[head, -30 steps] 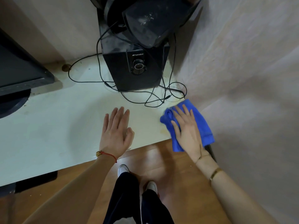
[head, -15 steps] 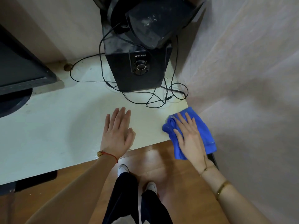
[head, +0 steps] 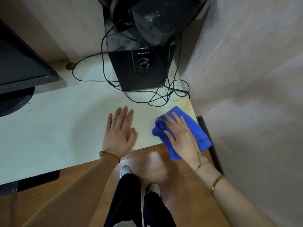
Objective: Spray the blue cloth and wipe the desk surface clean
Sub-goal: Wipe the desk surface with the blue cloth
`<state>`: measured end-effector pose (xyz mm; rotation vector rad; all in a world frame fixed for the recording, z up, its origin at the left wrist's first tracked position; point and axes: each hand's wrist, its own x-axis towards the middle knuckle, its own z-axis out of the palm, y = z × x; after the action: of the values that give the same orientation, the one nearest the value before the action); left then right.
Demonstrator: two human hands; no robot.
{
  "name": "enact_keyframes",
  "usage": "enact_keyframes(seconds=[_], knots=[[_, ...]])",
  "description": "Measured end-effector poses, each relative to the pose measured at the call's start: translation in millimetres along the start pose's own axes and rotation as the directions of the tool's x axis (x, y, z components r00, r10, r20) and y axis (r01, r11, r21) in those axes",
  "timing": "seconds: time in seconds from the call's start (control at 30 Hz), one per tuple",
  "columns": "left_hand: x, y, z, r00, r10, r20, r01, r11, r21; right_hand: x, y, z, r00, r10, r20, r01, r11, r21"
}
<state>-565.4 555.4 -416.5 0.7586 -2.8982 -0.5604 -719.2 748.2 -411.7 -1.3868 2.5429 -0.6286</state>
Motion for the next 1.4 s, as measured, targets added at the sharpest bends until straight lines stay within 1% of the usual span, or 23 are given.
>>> enact_keyframes(seconds=[0.1,0.17,0.2,0.33,0.4,0.43,0.5,0.6,0.7,0.77,0.83,0.93,1.03,1.07,1.1,1.13,1.23,1.3,1.33,1.37,1.4], knots=[[-0.4,0.1,-0.3,1.0,-0.005,-0.002,0.005,1.0,-0.004,47.0,14.9,-9.1,0.993,0.102,-0.063,-0.105,0.994,-0.043],[0.2,0.2,-0.2,1.0,-0.01,0.0,0.01,1.0,-0.004,58.9,7.6,-5.8,0.98,0.175,-0.09,-0.18,0.983,-0.048],[0.4,0.5,-0.1,1.0,-0.009,0.004,0.009,1.0,0.0,52.5,2.2,-2.5,0.982,0.169,-0.09,-0.173,0.984,-0.045],[0.4,0.1,-0.5,1.0,-0.007,0.002,0.007,1.0,-0.004,-6.2,-15.1,5.0,1.0,0.014,0.01,-0.014,1.0,0.003],[-0.6,0.0,-0.7,1.0,-0.002,-0.005,0.002,1.0,-0.009,-8.8,-7.5,-0.3,1.0,-0.005,0.015,0.004,1.0,0.026],[-0.7,0.3,-0.9,1.0,0.002,-0.01,-0.002,1.0,-0.006,0.3,-0.3,-4.0,1.0,0.02,-0.007,-0.02,1.0,0.022],[-0.5,0.5,-1.0,1.0,-0.001,-0.016,0.0,1.0,-0.012,29.8,15.9,-11.7,0.991,0.119,-0.062,-0.12,0.993,-0.002],[0.0,0.5,-1.4,1.0,0.001,-0.017,-0.002,1.0,-0.021,60.8,28.1,-17.5,0.969,0.228,-0.098,-0.23,0.973,-0.009],[-0.2,-0.2,-1.4,1.0,0.009,-0.025,-0.01,1.0,-0.016,36.8,18.2,-14.6,0.964,0.24,-0.116,-0.241,0.971,0.009],[0.4,-0.1,-1.3,0.999,0.019,-0.03,-0.02,1.0,-0.014,2.7,9.2,-12.8,0.971,0.204,-0.127,-0.206,0.979,-0.001],[0.0,0.2,-0.4,1.0,0.009,-0.018,-0.01,1.0,-0.01,-21.2,7.6,-10.5,0.981,0.164,-0.108,-0.166,0.986,-0.015],[-1.8,1.5,-0.6,1.0,0.0,-0.028,0.0,1.0,-0.018,8.7,20.3,-17.0,0.982,0.165,-0.087,-0.165,0.986,0.007],[-0.5,1.2,-1.1,0.999,0.01,-0.031,-0.011,1.0,-0.027,56.5,31.2,-19.0,0.953,0.278,-0.117,-0.277,0.961,0.03],[-0.1,0.8,-1.6,0.999,0.01,-0.032,-0.011,1.0,-0.029,59.9,28.6,-15.9,0.95,0.288,-0.119,-0.288,0.957,0.016],[0.1,0.3,-1.6,1.0,0.012,-0.027,-0.013,1.0,-0.028,55.0,21.9,-11.5,0.955,0.272,-0.119,-0.274,0.962,-0.002],[-0.1,0.6,-1.1,1.0,0.011,-0.024,-0.012,1.0,-0.028,43.2,11.9,-6.7,0.968,0.225,-0.109,-0.228,0.973,-0.023],[0.2,-0.5,-0.2,0.999,0.016,-0.029,-0.016,1.0,-0.023,-5.8,-14.9,4.6,0.999,0.048,-0.019,-0.049,0.999,-0.018],[-0.3,-1.1,0.4,0.999,0.016,-0.03,-0.016,1.0,-0.02,-23.4,-9.8,2.5,0.999,-0.032,0.016,0.032,0.999,-0.02],[-0.4,-0.8,0.1,0.999,0.015,-0.031,-0.016,1.0,-0.018,-21.7,-1.4,-1.8,0.999,-0.036,0.001,0.036,0.999,-0.021],[-0.5,-0.5,0.0,0.999,0.014,-0.03,-0.015,1.0,-0.02,-14.1,7.5,-6.4,1.0,0.0,-0.027,0.0,1.0,-0.02],[-0.6,0.0,-0.2,0.999,0.011,-0.031,-0.011,1.0,-0.023,0.0,16.0,-11.1,0.996,0.066,-0.065,-0.067,0.998,-0.019]])
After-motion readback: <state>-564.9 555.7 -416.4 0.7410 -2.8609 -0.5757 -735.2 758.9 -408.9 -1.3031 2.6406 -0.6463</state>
